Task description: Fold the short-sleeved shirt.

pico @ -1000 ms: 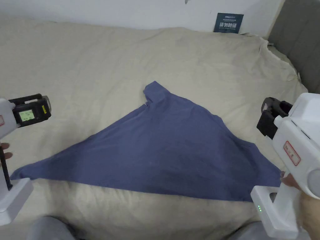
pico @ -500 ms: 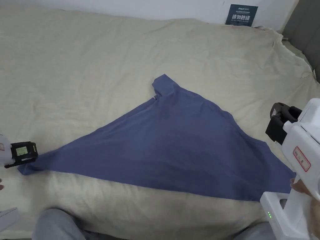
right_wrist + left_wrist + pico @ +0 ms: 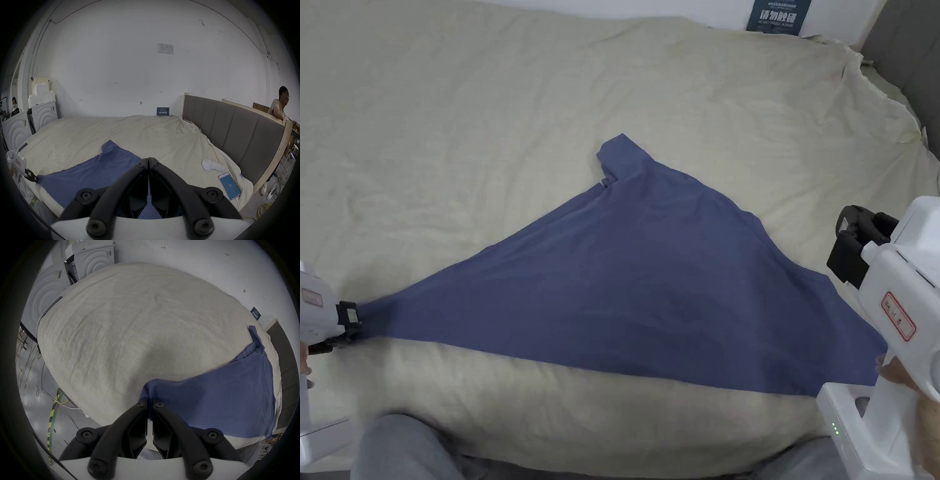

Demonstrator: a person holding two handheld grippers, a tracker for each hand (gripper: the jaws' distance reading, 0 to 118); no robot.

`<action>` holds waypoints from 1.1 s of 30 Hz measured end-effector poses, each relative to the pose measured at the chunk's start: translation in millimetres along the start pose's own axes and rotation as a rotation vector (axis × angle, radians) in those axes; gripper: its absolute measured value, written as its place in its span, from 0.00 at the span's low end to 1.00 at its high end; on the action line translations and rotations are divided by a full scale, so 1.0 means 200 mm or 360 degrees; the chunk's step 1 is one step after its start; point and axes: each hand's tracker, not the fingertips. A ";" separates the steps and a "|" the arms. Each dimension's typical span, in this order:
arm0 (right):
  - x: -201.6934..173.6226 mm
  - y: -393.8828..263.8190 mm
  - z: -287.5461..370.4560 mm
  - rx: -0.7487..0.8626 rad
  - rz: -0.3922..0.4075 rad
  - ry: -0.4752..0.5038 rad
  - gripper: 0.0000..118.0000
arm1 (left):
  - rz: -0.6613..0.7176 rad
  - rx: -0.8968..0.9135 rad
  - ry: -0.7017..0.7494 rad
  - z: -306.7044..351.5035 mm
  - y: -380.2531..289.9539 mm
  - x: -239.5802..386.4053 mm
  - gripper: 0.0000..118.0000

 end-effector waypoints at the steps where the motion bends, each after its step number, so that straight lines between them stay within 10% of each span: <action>1: 0.00 0.00 0.00 -0.0002 0.0000 0.0002 0.00 | -0.0003 0.0018 -0.0002 0.01 -0.01 0.00 0.00; 15: -0.08 0.29 -0.35 -0.0237 0.0151 0.0192 0.02 | 0.0109 0.0445 -0.0087 0.33 -0.06 0.02 0.00; 16: -0.10 0.33 -0.42 -0.0253 0.0139 0.0224 0.08 | 0.0110 0.0453 -0.0092 0.34 -0.06 0.03 0.00; 19: -0.14 0.42 -0.68 -0.0428 0.0131 0.0340 0.88 | 0.0095 0.0491 -0.0097 0.36 -0.05 0.04 0.00; 20: -0.16 0.45 -0.77 -0.0508 0.0137 0.0377 0.98 | 0.0091 0.0495 -0.0096 0.36 -0.05 0.04 0.00; 33: -0.45 0.35 -1.88 -0.1112 0.0452 0.0385 0.92 | 0.0245 0.0502 -0.0089 0.30 -0.04 0.03 0.00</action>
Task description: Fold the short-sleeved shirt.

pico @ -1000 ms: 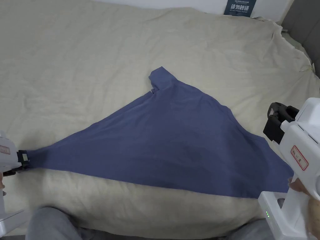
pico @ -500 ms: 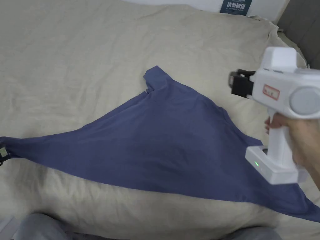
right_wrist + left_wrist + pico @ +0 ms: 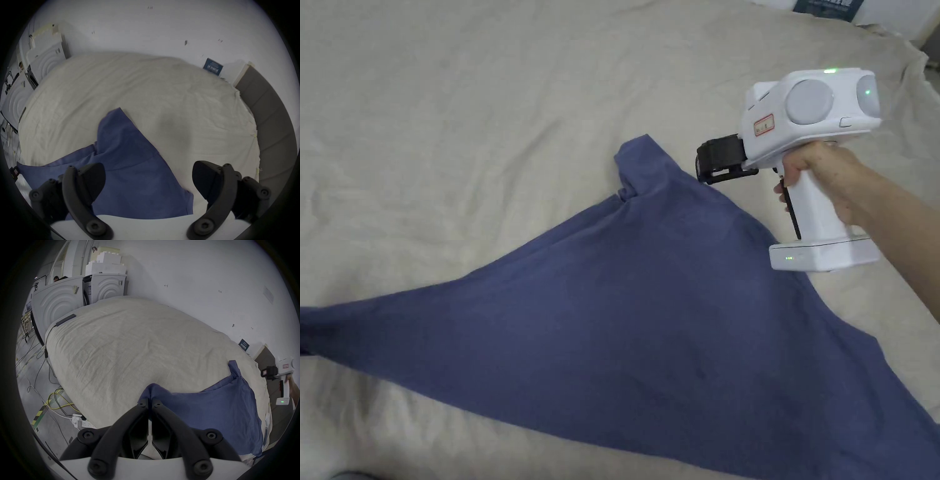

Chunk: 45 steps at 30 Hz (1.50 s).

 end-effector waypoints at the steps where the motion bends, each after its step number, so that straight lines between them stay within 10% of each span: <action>1: 0.00 0.02 -0.08 -0.0033 0.0010 -0.0013 0.90 | 0.0022 -0.0009 0.0018 -0.01 0.00 0.01 0.00; 10: 0.09 0.03 -0.50 -0.0131 -0.0164 -0.0023 0.62 | 0.0109 -0.0080 0.0090 -0.09 0.01 0.02 0.00; 17: 0.10 0.01 -0.53 -0.0124 -0.0134 0.0067 0.01 | 0.0100 -0.0107 0.0121 -0.14 0.00 0.03 0.00; 36: 0.32 -0.43 0.84 0.0437 -0.0473 0.0337 0.01 | -0.0056 0.0051 -0.0100 0.12 0.10 0.10 0.00; 45: 0.52 -1.11 1.68 0.0778 -0.0625 0.0176 0.01 | -0.0144 0.0251 -0.0320 0.39 0.22 0.22 0.00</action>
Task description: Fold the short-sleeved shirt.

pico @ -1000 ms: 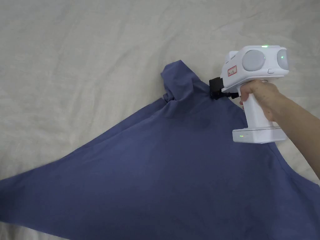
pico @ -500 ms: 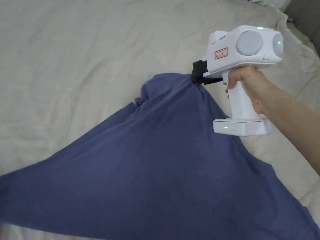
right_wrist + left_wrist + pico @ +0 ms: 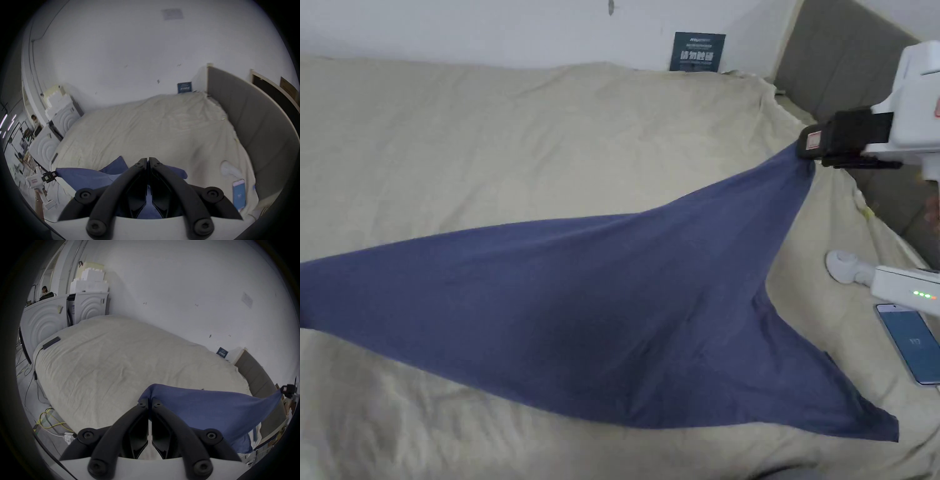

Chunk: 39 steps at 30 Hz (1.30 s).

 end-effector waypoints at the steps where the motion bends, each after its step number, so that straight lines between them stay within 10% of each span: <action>1: 0.03 -0.03 0.10 0.0047 -0.0001 -0.0033 0.01 | 0.0002 0.0025 -0.0035 0.02 0.02 0.02 0.00; 21: 0.03 0.39 0.90 0.0576 -0.0038 -0.0276 0.01 | -0.0102 0.0593 -0.0453 0.38 0.90 0.46 0.00; 39: -0.31 1.12 0.54 0.0630 0.0137 -0.0538 0.01 | -0.0365 0.0697 0.0003 0.00 1.74 0.73 0.00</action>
